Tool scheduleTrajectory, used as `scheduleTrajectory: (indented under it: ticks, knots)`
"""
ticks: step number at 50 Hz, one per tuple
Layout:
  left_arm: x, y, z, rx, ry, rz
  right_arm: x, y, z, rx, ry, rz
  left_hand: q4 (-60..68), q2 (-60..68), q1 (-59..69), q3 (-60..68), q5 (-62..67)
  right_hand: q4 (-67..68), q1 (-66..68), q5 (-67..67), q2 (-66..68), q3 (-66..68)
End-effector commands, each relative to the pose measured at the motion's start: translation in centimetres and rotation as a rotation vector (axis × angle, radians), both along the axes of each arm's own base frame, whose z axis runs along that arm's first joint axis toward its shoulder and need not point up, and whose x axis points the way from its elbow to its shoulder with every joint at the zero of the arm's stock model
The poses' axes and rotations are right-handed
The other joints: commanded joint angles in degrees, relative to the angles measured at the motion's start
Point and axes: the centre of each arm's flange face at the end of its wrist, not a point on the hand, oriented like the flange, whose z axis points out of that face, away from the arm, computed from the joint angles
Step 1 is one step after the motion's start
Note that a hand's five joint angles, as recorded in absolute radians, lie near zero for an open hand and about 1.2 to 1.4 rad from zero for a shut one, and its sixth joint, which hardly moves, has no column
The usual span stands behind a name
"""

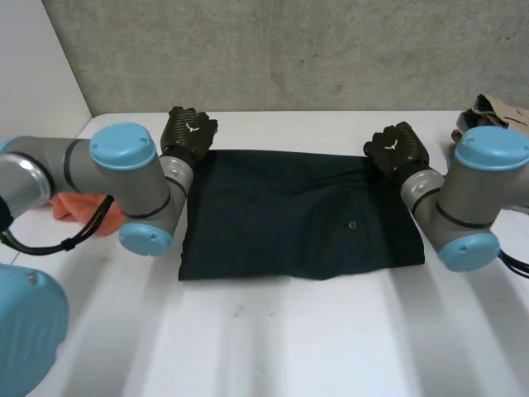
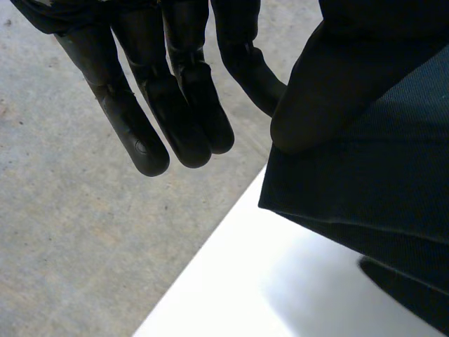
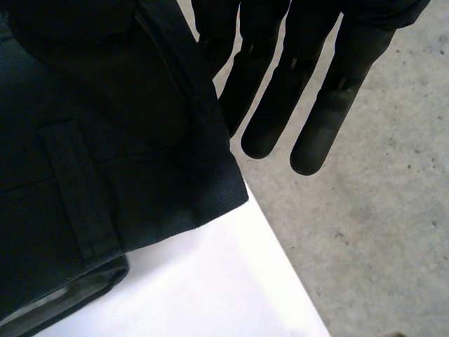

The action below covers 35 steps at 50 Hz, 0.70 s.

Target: Fold the laundry.

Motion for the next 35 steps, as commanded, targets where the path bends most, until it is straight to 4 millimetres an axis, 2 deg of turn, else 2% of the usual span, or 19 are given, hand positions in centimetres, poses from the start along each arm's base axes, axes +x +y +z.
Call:
scheduleTrajectory:
  ticks: [1,2,3,7,8,9,11,13,16,18,19,23,26,30,33,34,35]
  knots:
    - [-1.1,-1.1,-0.6,-0.092,0.041,-0.011,1.2,-1.6,-2.2,-0.065,-0.018,-0.017,-40.2,-40.2,-37.8,-39.9,-38.9,-58.7,-53.9,-57.8,-56.6,-58.0]
    - [-1.1,-1.1,-0.6,-0.096,0.043,-0.011,1.1,-1.7,-2.2,-0.068,-0.019,-0.033,-55.9,-55.9,-53.5,-55.6,-54.6,-58.7,-53.9,-57.8,-56.6,-58.0]
    - [-1.2,-1.0,-0.6,-0.098,0.046,-0.010,1.0,-1.8,-2.0,-0.069,-0.022,-0.051,-58.8,-58.8,-56.4,-58.5,-57.5,-58.7,-53.9,-57.8,-56.6,-58.0]
    - [-1.7,0.1,0.3,-0.100,0.056,-0.024,0.4,-1.3,0.1,-0.077,-0.050,-0.121,-58.8,-58.8,-56.4,-58.5,-57.5,-58.7,-53.9,-57.8,-56.6,-58.0]
    - [-1.8,0.4,0.8,-0.102,0.058,-0.027,-0.1,-0.6,1.0,-0.053,-0.063,-0.128,-58.8,-58.8,-56.4,-58.5,-57.5,-58.7,-53.9,-57.8,-56.6,-58.0]
    - [-1.7,1.2,2.2,-0.111,0.065,-0.032,-0.4,-0.1,1.3,-0.031,-0.068,-0.126,-58.8,-58.8,-56.4,-58.5,-57.5,-58.7,-53.9,-57.8,-56.6,-58.0]
    - [-1.4,2.0,3.5,-0.115,0.070,-0.035,-0.9,0.9,2.0,0.017,-0.076,-0.114,-58.8,-58.8,-56.4,-58.5,-57.5,-58.7,-53.9,-57.8,-56.6,-58.0]
    - [-0.6,3.4,4.7,-0.107,0.069,-0.039,-1.3,2.9,3.3,0.097,-0.085,-0.072,-58.8,-58.8,-56.4,-58.5,-57.5,-58.7,-53.9,-57.8,-56.6,-58.0]
    - [0.2,5.0,5.7,-0.100,0.067,-0.042,-2.5,5.3,3.9,0.223,-0.083,-0.030,-58.8,-58.8,-56.4,-58.5,-57.5,-58.7,-53.9,-57.8,-56.6,-58.0]
    - [0.8,6.4,6.0,-0.083,0.060,-0.047,-3.6,5.9,3.3,0.301,-0.080,-0.029,-58.8,-58.8,-56.4,-58.5,-57.5,-58.2,-53.3,-57.2,-56.0,-57.5]
    - [1.0,6.9,6.0,-0.076,0.056,-0.048,-4.7,6.3,2.3,0.372,-0.075,-0.033,-58.8,-58.8,-56.4,-58.5,-57.5,-53.2,-48.3,-52.2,-51.0,-52.5]
    - [1.6,8.9,5.5,-0.028,0.060,-0.063,-6.4,6.5,0.7,0.444,-0.081,-0.048,-58.8,-58.8,-56.4,-58.5,-57.5,-48.4,-43.5,-47.4,-46.2,-47.7]
    - [1.5,10.0,4.8,0.020,0.085,-0.082,-6.6,6.4,0.3,0.436,-0.081,-0.049,-58.8,-58.8,-56.4,-58.5,-57.5,-46.6,-41.7,-45.6,-44.4,-45.8]
    - [1.3,10.8,4.2,0.055,0.111,-0.097,-6.7,5.8,-1.3,0.421,-0.075,-0.054,-58.8,-58.8,-56.4,-58.5,-57.5,-43.4,-38.5,-42.4,-41.2,-42.7]
    - [1.0,11.1,4.0,0.065,0.115,-0.106,-6.7,5.2,-2.8,0.420,-0.072,-0.058,-58.8,-58.8,-56.4,-58.5,-57.5,-30.6,-25.8,-29.7,-28.5,-29.9]
    - [1.0,11.2,4.0,0.065,0.116,-0.107,-6.7,5.1,-2.8,0.414,-0.073,-0.059,-58.8,-58.8,-56.4,-58.5,-57.5,-18.2,-13.4,-17.3,-16.1,-17.5]
    - [1.0,11.2,4.0,0.065,0.116,-0.107,-6.7,4.8,-2.8,0.395,-0.077,-0.062,-58.8,-58.8,-56.4,-58.5,-57.5,11.0,15.8,11.9,13.1,11.7]
